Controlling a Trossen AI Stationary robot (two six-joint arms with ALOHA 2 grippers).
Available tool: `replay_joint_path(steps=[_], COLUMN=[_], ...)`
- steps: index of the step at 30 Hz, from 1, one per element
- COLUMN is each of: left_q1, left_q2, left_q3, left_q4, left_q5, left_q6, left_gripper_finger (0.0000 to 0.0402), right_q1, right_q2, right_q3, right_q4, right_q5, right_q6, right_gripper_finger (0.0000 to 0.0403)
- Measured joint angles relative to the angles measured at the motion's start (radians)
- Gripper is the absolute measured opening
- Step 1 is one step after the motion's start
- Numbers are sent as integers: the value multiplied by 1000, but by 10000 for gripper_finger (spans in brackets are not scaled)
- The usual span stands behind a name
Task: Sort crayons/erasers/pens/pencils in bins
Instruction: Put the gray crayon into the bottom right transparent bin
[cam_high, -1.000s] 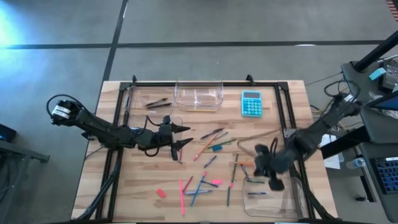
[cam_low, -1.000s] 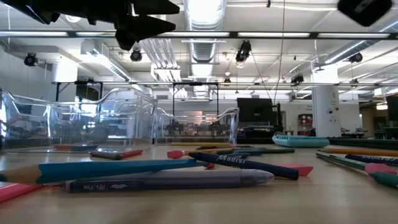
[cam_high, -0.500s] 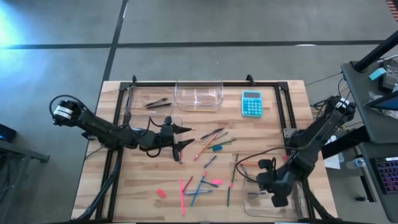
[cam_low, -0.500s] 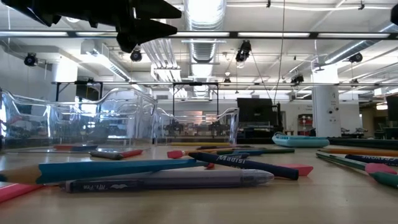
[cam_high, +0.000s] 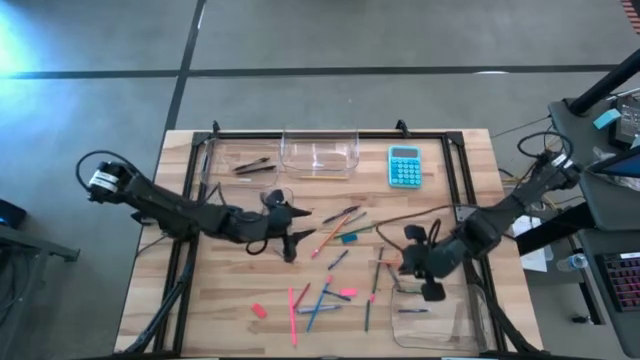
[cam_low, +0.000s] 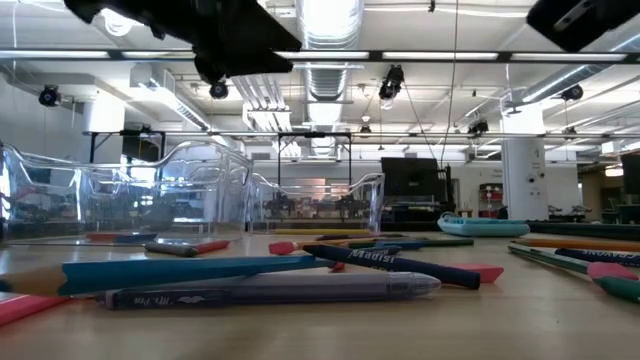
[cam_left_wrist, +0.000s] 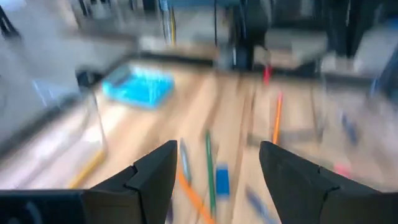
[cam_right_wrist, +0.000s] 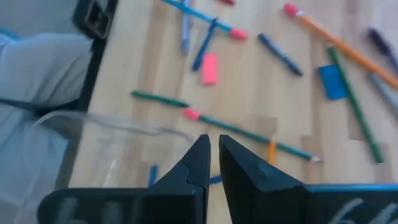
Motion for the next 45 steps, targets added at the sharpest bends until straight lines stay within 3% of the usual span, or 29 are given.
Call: replay_joint_path(steps=[6, 11, 17, 30, 37, 45], left_q1=[-9, -32, -47, -65, -119, -115], left_q2=[50, 176, 316, 419, 487, 540], left_q3=[228, 343, 382, 423, 458, 464], left_q4=[-556, -802, -882, -936, -994, -1053], left_q5=[155, 260, 298, 323, 315, 271], left_q6=[-82, -35, 34, 110, 103, 45], left_gripper_finger=[215, 215, 215, 215, 213, 181], right_q1=[-39, -37, -37, -32, -31, -31], right_q2=[-32, -43, -47, -67, -66, -66], right_q3=[0, -3, -5, -5, -10, -11], right_q4=[2, 22, 43, 61, 62, 76], right_q5=[-6, 1, 1, 1, 2, 2], right_q6=[-71, -81, -116, -143, -139, -150], right_gripper_finger=[27, 33, 38, 38, 38, 38])
